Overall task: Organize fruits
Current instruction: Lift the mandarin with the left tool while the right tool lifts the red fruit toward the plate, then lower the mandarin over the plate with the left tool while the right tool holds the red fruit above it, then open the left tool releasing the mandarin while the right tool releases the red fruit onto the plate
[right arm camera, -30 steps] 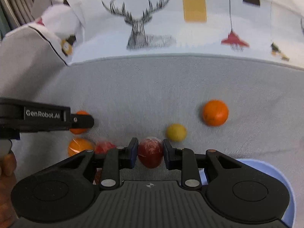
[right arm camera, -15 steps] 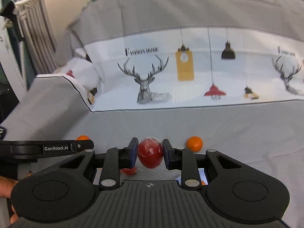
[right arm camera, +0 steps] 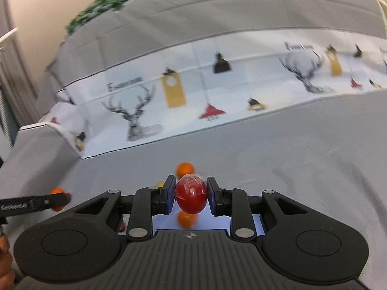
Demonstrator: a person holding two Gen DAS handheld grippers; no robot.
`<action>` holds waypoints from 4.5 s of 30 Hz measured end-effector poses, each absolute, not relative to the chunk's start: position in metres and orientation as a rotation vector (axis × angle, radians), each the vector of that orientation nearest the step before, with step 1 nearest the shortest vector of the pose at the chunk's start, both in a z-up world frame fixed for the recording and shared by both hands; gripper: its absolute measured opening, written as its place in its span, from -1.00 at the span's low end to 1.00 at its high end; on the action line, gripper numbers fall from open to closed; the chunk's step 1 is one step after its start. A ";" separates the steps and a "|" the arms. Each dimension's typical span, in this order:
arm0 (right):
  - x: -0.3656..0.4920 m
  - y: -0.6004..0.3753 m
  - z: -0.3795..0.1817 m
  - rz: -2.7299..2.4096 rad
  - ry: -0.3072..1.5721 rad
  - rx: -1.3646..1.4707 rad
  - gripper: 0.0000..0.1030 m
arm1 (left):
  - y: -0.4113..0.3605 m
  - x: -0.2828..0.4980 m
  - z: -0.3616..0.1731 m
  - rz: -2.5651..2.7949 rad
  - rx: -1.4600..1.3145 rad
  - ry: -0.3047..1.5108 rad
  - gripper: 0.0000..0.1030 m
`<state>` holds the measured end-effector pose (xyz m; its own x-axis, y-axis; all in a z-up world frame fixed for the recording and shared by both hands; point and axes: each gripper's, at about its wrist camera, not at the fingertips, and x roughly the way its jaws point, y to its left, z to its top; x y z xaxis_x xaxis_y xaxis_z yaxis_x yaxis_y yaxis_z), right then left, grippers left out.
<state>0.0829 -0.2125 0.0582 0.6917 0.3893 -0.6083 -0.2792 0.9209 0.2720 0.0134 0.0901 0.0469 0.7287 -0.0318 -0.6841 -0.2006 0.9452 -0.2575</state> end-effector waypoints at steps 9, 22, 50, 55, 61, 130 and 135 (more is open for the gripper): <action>0.086 -0.212 0.049 0.371 0.728 0.093 -0.44 | 0.069 0.029 0.037 0.043 -0.297 0.773 -0.27; 0.087 -0.201 0.049 0.381 0.739 0.049 -0.44 | 0.044 0.041 0.028 -0.021 -0.210 0.776 -0.27; 0.086 -0.196 0.045 0.394 0.749 0.008 -0.44 | 0.028 0.044 0.023 -0.078 -0.154 0.775 -0.27; 0.085 -0.195 0.044 0.396 0.749 0.003 -0.44 | 0.028 0.043 0.023 -0.079 -0.153 0.775 -0.27; 0.085 -0.194 0.044 0.398 0.751 -0.001 -0.44 | 0.026 0.043 0.023 -0.083 -0.151 0.774 -0.27; 0.088 -0.188 0.034 0.399 0.824 -0.051 -0.01 | -0.010 0.042 -0.001 -0.297 -0.056 0.898 -0.21; 0.088 -0.188 0.035 0.397 0.822 -0.051 -0.01 | -0.010 0.042 0.000 -0.297 -0.053 0.895 -0.21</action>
<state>0.0881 -0.1878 0.0346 0.6115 0.3242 -0.7217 -0.3632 0.9254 0.1079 0.0416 -0.0104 -0.0003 0.5871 -0.2770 -0.7607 0.2327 0.9577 -0.1692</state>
